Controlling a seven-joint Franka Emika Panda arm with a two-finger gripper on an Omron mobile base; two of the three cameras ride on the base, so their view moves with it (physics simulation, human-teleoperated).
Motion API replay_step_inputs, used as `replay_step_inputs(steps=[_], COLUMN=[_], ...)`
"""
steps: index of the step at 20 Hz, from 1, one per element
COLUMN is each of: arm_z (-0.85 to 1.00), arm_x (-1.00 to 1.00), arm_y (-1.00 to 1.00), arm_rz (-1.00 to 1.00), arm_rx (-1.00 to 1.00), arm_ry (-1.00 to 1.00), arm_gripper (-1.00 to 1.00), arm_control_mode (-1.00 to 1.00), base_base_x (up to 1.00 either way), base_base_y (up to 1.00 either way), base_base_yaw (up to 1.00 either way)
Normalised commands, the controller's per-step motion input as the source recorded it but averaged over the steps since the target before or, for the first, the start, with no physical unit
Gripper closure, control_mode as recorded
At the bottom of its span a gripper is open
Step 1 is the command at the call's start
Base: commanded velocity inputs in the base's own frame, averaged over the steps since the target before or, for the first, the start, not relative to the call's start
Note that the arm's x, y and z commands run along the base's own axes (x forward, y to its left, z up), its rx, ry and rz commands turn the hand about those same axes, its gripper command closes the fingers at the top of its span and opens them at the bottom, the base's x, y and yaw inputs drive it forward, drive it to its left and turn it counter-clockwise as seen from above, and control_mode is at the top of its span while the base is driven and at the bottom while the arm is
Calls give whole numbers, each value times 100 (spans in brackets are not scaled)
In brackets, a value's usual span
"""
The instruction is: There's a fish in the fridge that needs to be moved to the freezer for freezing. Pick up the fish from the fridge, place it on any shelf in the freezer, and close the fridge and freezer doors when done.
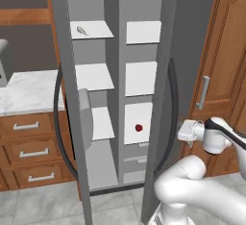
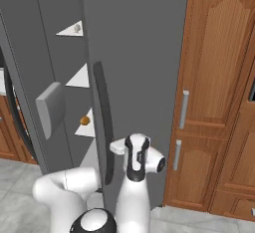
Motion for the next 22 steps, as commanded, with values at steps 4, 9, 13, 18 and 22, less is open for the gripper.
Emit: replay_step_inputs(steps=[4,9,13,18,22], arm_z=[-19,-3,0,1,2], arm_x=[73,77,84,83,94], arm_y=[100,99,71,8,0], arm_rz=[0,0,-3,-1,0], arm_rx=[0,0,0,0,0], arm_ry=[0,0,0,0,2], arm_gripper=[-100,-100,-100,-100,-100], arm_control_mode=[-100,-100,-100,-100,-100], base_base_x=[0,0,0,0,0], base_base_y=[0,0,0,0,0], base_base_yaw=[0,0,0,0,0])
